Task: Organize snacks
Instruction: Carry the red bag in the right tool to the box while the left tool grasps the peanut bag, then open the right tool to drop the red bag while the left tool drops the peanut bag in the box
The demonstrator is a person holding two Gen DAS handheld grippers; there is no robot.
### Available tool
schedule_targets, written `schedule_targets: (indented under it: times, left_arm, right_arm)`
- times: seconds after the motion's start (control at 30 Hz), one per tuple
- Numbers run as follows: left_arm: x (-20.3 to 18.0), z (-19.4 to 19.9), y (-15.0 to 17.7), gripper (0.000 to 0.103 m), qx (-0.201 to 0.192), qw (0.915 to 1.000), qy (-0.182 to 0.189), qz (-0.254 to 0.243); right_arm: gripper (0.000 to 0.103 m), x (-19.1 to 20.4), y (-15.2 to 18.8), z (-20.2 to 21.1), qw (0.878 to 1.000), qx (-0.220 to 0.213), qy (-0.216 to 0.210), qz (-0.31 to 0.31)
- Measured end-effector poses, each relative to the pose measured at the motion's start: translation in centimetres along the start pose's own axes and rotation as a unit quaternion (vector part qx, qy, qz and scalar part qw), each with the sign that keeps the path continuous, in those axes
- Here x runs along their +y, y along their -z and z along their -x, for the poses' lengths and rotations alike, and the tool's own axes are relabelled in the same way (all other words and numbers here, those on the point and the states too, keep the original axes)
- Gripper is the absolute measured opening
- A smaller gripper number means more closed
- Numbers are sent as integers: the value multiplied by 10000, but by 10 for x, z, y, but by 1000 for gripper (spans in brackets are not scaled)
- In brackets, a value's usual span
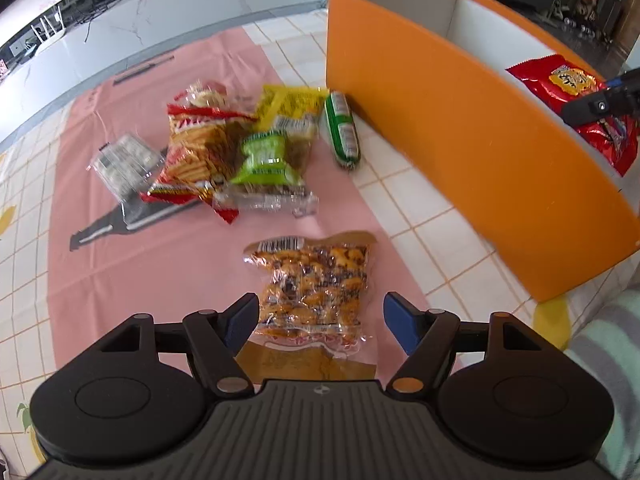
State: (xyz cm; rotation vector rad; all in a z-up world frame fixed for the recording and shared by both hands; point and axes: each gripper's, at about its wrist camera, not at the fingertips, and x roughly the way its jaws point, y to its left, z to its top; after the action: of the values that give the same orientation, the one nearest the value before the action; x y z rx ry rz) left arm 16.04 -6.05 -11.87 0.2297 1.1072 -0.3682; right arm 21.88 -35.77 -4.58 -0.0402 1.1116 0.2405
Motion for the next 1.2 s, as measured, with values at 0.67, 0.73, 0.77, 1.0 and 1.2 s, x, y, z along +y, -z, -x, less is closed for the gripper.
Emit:
schedule_targets:
  times: [0.67, 0.73, 0.77, 1.0, 1.2]
  left_arm:
    - [-11, -24, -7, 82, 105, 9990, -365, -216]
    - [-9, -23, -7, 81, 81, 9994, -346, -59]
    - [-7, -22, -6, 81, 67, 9995, -294, 54]
    - [-7, 8, -15, 80, -298, 9990, -171, 269]
    - [-24, 58, -47, 80, -875, 9961, 91, 120]
  right_arm:
    - [68, -17, -11, -50, 9917, 1119, 222, 586]
    - [70, -17, -11, -47, 9918, 1121, 164, 593]
    - [71, -17, -11, -45, 9921, 1116, 114, 570]
    - [78, -13, -10, -35, 9928, 1017, 145, 623]
    - [79, -16, -11, -19, 9948, 830, 151, 575]
